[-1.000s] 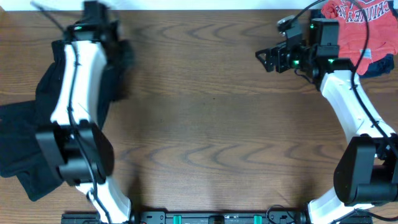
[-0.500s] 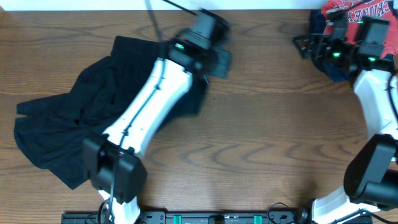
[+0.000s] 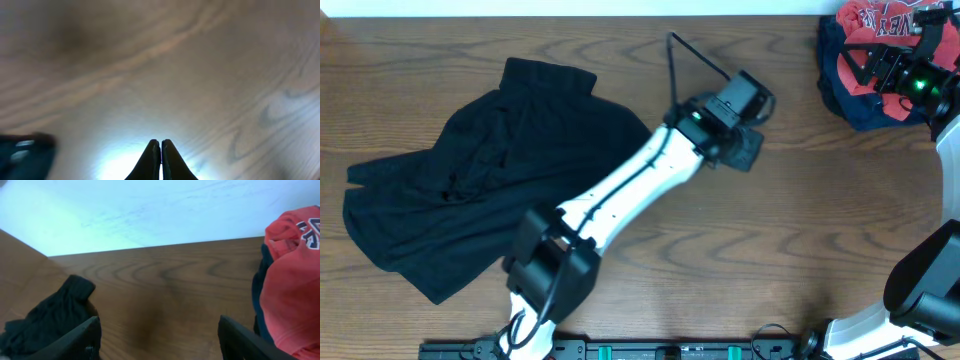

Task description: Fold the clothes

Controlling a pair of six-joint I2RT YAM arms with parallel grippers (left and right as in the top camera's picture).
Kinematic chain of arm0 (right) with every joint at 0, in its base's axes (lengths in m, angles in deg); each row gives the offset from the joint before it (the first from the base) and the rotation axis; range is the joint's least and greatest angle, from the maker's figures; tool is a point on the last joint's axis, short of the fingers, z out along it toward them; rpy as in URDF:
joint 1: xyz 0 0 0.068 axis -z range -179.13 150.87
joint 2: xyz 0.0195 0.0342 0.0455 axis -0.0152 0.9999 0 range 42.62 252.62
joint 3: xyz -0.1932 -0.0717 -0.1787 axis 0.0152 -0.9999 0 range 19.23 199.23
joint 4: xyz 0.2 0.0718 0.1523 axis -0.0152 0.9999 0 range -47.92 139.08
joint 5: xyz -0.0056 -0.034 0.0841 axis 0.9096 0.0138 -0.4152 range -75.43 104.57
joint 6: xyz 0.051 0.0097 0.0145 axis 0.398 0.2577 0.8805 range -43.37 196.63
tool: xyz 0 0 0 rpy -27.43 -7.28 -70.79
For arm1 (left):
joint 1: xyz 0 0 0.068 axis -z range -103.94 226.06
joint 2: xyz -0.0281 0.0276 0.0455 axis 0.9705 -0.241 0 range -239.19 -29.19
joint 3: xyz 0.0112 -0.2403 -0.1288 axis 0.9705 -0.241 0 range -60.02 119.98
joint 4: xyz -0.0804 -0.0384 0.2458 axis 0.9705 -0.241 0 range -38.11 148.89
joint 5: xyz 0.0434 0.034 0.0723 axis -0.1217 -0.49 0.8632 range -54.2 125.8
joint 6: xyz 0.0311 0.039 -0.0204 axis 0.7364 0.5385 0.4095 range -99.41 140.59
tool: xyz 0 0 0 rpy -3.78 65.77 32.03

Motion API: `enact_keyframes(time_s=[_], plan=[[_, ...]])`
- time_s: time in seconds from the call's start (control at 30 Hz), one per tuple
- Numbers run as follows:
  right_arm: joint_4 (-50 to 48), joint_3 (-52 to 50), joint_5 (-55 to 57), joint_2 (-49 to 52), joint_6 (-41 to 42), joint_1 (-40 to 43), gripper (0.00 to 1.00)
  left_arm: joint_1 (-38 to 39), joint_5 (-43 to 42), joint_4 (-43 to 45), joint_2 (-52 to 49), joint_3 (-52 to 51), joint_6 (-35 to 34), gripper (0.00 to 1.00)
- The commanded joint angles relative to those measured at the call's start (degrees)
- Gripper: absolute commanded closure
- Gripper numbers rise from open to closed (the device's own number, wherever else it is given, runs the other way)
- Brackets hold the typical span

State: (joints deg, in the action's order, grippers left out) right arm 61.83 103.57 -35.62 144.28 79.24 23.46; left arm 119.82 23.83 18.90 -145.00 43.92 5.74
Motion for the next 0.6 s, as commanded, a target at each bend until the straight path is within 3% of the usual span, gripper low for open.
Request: enact_keyframes(time_s=[0.0, 0.03, 0.1, 0.17, 0.27, 0.33, 0.4, 0.57], plan=[[0.37, 1.14, -1.77, -0.52, 0.35, -1.07, 0.31, -6.08, 1.27, -0.76, 6.8, 0.46, -0.5, 0.89], [0.68, 1.14, -1.33, -0.52, 0.33, -1.6, 0.34, -7.43, 1.27, -1.31, 7.91, 0.46, -0.5, 0.76], [1.9, 1.14, 0.72, -0.52, -0.07, -3.54, 0.36, -10.69, 1.27, -2.67, 10.27, 0.46, -0.5, 0.38], [3.74, 1.14, 4.15, -0.52, -1.53, -6.62, 0.36, -14.01, 1.27, -4.07, 12.35, 0.46, -0.48, 0.15], [6.75, 1.14, 11.72, -0.52, -4.15, -13.27, 0.31, -19.61, 1.29, -6.25, 15.02, 0.46, -0.48, 0.05], [8.35, 1.11, 19.08, -0.5, -5.29, -19.26, 0.21, -23.98, 1.29, -8.13, 16.41, 0.46, -0.28, 0.02], [8.98, 1.11, 26.05, -0.5, -5.29, -24.76, 0.13, -27.8, 1.81, -10.27, 17.22, 0.46, -0.24, 0.01], [9.22, 1.05, 39.63, 0.39, -5.25, -37.51, 0.06, -35.93, 5.84, -15.98, 17.33, 0.44, -0.24, 0.02]])
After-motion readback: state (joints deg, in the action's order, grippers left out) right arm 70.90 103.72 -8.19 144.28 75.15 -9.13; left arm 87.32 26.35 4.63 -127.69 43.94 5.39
